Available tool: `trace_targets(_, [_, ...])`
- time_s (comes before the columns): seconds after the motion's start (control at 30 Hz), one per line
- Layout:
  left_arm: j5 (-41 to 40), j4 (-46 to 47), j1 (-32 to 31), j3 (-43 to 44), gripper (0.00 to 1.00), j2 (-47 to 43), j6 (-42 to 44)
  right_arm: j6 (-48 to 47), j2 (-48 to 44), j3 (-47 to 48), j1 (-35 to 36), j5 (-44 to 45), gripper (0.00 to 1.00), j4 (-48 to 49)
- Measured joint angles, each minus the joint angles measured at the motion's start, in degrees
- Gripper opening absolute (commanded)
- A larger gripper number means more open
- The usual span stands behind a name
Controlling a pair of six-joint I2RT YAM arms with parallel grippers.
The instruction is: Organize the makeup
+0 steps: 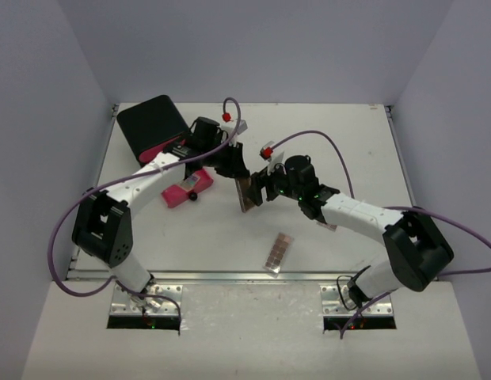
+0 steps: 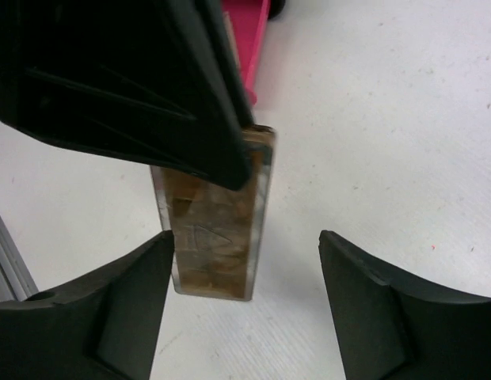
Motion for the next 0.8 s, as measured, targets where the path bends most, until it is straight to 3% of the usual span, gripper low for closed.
trace_targets(0.4, [-4.6, -0.87, 15.53, -2.48, 0.0, -2.86, 8.66, 2.49, 1.03, 1.88, -0.67, -0.34, 0.79, 0.07])
trace_targets(0.6, [-10.54, -1.41, 19.6, 0.09, 0.0, -5.4, 18.39, 2.89, -1.95, -1.34, -0.65, -1.52, 0.78, 0.03])
trace_targets(0.7, [-12.24, 1.0, 19.97, -1.49, 0.0, -9.03, 19.85, 3.28, -3.42, -3.4, -0.67, -1.64, 0.78, -0.04])
trace_targets(0.8, [-13.13, 10.23, 21.44, -10.59, 0.0, -16.03, 17.52, 4.48, -4.6, -5.93, -0.64, -1.64, 0.78, 0.44])
